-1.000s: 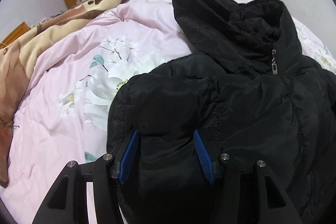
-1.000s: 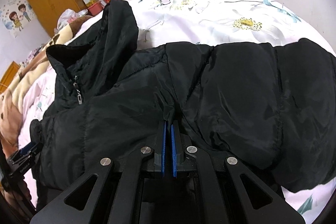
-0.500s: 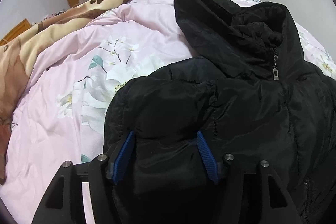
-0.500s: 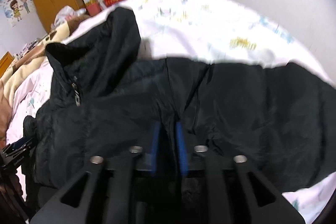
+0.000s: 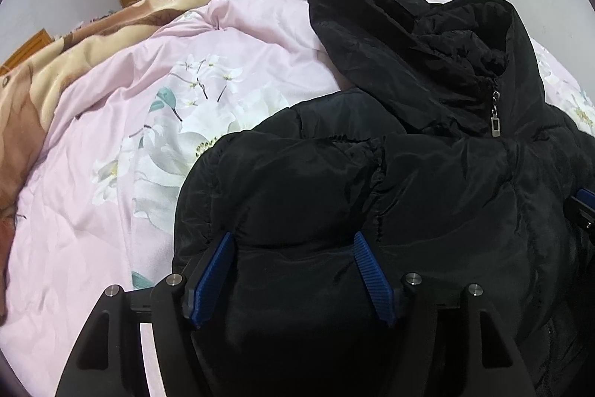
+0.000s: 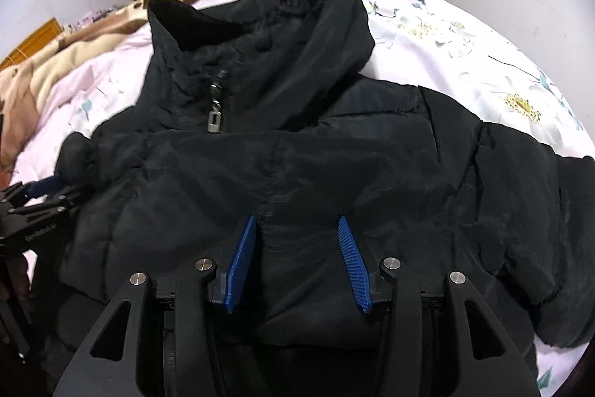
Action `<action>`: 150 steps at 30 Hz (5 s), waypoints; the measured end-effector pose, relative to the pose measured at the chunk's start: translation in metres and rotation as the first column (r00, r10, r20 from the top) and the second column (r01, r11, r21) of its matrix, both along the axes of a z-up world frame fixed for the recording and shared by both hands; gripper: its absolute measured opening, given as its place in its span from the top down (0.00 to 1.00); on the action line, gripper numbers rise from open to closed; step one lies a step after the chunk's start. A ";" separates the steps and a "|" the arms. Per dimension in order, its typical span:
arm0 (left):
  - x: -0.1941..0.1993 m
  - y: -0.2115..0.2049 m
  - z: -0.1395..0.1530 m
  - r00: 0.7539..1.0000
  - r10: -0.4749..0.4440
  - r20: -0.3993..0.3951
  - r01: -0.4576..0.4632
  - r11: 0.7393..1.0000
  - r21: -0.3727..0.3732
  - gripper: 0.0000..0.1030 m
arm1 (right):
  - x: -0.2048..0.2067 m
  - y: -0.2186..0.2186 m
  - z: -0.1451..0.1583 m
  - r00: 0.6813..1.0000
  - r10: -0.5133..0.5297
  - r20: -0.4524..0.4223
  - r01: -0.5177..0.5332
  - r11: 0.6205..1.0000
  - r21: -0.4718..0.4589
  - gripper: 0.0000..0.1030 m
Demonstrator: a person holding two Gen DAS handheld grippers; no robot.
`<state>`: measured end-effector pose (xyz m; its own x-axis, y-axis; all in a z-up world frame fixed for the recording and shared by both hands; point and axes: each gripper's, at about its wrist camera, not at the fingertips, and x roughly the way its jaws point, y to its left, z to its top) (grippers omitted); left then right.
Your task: Fold large clothes
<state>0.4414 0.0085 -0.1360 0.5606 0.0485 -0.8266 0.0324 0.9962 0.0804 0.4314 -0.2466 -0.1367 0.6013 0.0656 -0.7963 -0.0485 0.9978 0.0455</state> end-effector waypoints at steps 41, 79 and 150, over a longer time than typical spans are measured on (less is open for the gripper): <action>-0.100 -0.165 0.071 0.959 -0.278 0.051 0.282 0.930 -0.234 0.29 | -0.257 -0.372 0.026 0.653 -0.755 -0.063 0.730 0.605 0.319 0.30; -0.098 -0.155 0.080 0.968 -0.245 0.061 0.252 0.930 -0.269 0.29 | -0.220 -0.325 0.132 0.737 -0.618 0.272 0.489 0.766 0.417 0.89; -0.020 -0.046 0.093 1.000 -0.025 0.007 0.024 0.771 -0.637 0.82 | -0.119 -0.168 0.085 0.991 -0.076 0.114 0.039 0.954 0.299 0.43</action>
<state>0.4214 -0.0379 -0.0430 0.5526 -0.5030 -0.6646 0.0572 0.8184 -0.5719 0.3126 -0.4146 -0.0519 0.7025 0.2492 -0.6666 -0.0154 0.9418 0.3358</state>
